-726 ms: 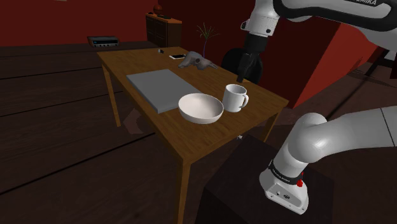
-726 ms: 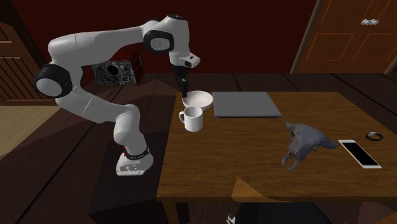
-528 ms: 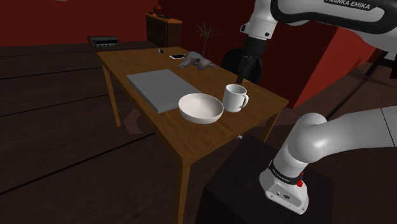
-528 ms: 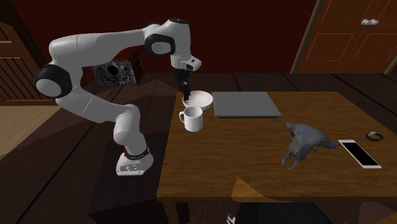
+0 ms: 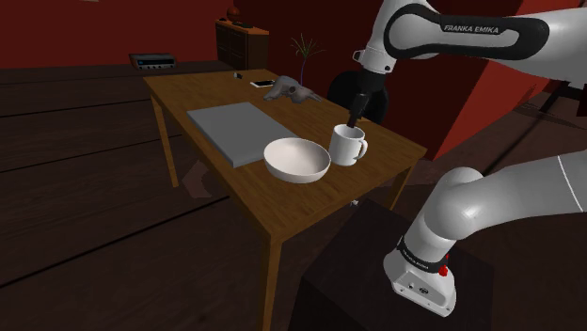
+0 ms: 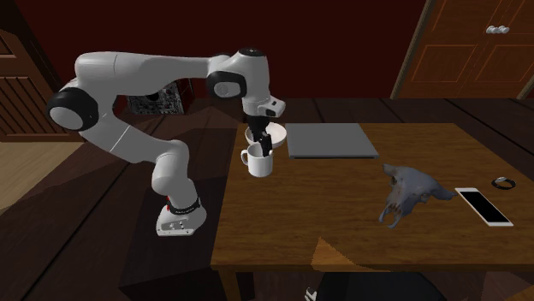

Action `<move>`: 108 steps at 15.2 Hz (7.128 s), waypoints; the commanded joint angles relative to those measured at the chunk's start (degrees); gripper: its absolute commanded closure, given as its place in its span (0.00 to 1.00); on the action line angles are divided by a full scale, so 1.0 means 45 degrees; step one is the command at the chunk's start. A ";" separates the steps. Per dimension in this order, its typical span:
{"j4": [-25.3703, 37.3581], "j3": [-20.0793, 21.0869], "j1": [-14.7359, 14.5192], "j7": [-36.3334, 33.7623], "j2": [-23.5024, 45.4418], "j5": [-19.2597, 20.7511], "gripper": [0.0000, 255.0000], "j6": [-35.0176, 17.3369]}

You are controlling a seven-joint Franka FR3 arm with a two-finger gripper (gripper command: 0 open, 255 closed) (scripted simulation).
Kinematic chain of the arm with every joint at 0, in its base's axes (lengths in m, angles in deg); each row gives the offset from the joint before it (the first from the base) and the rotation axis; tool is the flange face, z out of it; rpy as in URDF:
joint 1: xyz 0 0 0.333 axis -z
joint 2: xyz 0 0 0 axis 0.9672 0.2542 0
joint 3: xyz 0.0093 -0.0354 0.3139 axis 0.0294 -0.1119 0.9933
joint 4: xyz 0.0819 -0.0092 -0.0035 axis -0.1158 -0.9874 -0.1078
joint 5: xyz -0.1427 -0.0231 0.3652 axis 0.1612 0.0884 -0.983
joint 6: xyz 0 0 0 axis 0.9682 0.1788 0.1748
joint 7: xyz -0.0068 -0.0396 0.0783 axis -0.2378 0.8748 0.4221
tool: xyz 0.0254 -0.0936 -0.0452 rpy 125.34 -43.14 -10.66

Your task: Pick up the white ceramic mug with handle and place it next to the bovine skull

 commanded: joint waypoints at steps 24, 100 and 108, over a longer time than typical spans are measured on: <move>-0.1550 -0.0544 0.0134 0.0713 0.0461 0.0405 1.00 -0.2252; 1.6295 -0.3779 0.1967 0.5819 1.4121 -0.2990 1.00 0.2703; 1.4101 -0.3769 0.1629 0.5908 1.3572 -0.2778 1.00 0.1037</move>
